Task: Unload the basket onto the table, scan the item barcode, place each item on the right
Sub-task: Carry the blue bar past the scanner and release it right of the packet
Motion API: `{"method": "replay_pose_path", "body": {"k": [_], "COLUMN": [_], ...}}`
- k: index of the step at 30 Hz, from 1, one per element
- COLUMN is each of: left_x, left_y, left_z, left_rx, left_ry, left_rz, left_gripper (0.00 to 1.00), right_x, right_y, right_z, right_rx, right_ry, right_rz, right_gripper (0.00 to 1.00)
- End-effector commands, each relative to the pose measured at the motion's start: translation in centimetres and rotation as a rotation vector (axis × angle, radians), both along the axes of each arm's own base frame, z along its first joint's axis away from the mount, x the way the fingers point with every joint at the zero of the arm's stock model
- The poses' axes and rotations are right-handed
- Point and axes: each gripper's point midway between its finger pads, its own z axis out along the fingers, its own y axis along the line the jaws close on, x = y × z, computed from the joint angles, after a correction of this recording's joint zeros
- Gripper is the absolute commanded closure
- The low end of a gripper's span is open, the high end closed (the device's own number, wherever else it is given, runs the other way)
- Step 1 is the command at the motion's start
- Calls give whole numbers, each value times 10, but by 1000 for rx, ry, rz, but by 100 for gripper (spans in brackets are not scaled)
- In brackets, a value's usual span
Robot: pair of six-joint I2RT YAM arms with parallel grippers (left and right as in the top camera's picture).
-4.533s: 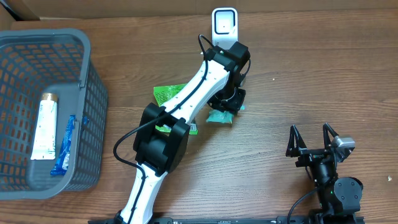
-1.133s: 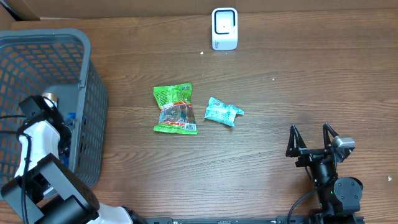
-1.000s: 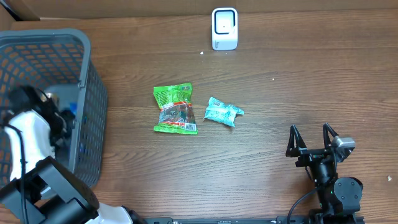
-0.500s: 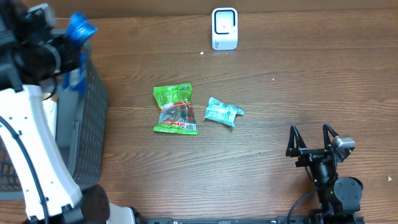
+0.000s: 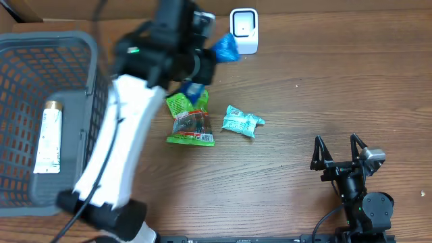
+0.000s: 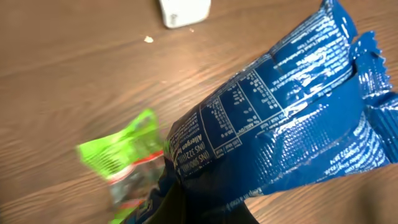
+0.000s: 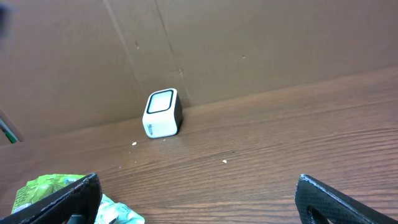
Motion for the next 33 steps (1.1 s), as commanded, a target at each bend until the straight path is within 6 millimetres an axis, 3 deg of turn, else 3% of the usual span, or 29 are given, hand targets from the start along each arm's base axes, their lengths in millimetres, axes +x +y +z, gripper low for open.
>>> {"method": "replay_pose_path", "body": {"k": [1, 5, 6, 9, 11, 15, 22, 23, 25, 27, 30, 33], "left_x": [12, 21, 25, 37, 46, 48, 38, 38, 38, 38, 44, 57], "left_y": [-43, -75, -96, -123, -155, -181, -219, -220, -221, -221, -213, -186], "left_z": [-75, -127, -146, -169, -185, -197, -198, -198, -197, -197, -183, -141], "left_rx": [11, -17, -53, -93, -124, -142, -168, -169, -172, -174, -182, -190], "left_ry": [152, 259, 284, 274, 215, 179, 128, 125, 123, 125, 111, 96], "left_rz": [47, 80, 41, -7, -126, -167, -229, -231, -231, -233, -219, -169], "left_gripper": [96, 96, 96, 96, 96, 96, 94, 88, 68, 39, 34, 34], "right_x": [0, 0, 0, 0, 0, 0, 0, 0, 0, 0, 0, 0], "right_y": [0, 0, 0, 0, 0, 0, 0, 0, 0, 0, 0, 0], "right_z": [-3, -3, -3, -3, -3, -3, -3, -3, -3, -3, -3, -3], "right_rx": [0, 0, 0, 0, 0, 0, 0, 0, 0, 0, 0, 0], "right_ry": [0, 0, 0, 0, 0, 0, 0, 0, 0, 0, 0, 0], "right_rz": [-3, -3, -3, -3, -3, -3, -3, -3, -3, -3, -3, -3], "right_gripper": [0, 0, 0, 0, 0, 0, 0, 0, 0, 0, 0, 0]}}
